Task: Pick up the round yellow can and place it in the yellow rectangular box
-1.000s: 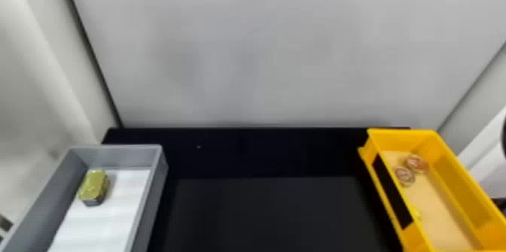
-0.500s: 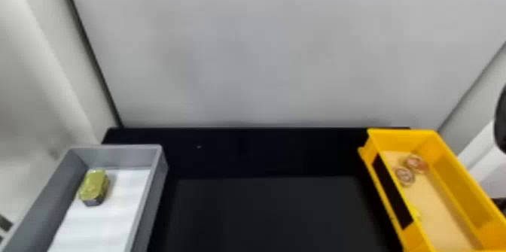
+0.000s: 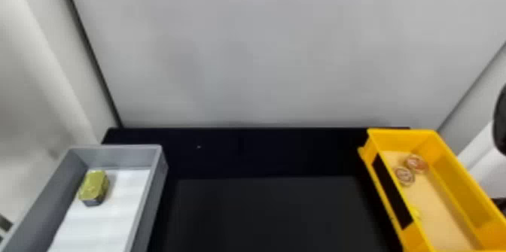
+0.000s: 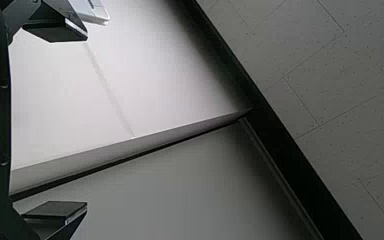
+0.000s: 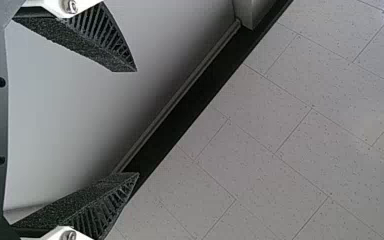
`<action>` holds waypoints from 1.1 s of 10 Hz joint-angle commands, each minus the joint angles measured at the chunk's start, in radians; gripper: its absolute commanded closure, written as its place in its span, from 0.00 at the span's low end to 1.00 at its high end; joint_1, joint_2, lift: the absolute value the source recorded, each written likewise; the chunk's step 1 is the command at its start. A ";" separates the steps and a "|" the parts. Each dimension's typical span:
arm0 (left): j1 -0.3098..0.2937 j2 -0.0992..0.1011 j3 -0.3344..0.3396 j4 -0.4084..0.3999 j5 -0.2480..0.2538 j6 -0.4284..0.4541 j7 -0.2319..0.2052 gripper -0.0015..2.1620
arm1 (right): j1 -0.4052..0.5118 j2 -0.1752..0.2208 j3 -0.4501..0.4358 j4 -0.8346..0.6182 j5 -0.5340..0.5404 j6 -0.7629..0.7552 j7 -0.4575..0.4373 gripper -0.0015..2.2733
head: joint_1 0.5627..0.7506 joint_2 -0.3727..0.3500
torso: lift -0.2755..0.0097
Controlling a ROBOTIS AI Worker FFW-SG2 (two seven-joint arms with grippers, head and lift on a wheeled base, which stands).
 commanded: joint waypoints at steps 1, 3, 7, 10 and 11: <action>0.001 0.000 0.001 0.000 0.000 -0.002 0.000 0.04 | 0.001 0.000 -0.001 -0.002 0.000 0.003 0.000 0.01 | 0.70 0.41 | 0.96; 0.001 -0.002 0.003 0.000 -0.002 -0.001 0.002 0.04 | 0.002 0.000 -0.001 -0.004 0.000 0.006 -0.002 0.01 | 0.70 0.41 | 0.96; 0.000 0.000 0.001 0.000 -0.002 -0.004 0.002 0.04 | 0.002 0.000 0.003 0.001 0.000 0.002 -0.005 0.01 | 0.70 0.41 | 0.96; 0.000 0.000 0.001 0.000 -0.002 -0.007 0.003 0.04 | 0.001 0.000 0.010 0.010 0.000 -0.006 -0.011 0.01 | 0.70 0.41 | 0.96; 0.000 0.002 0.001 0.000 -0.002 -0.007 0.003 0.04 | 0.001 0.000 0.011 0.013 0.000 -0.008 -0.014 0.01 | 0.70 0.41 | 0.96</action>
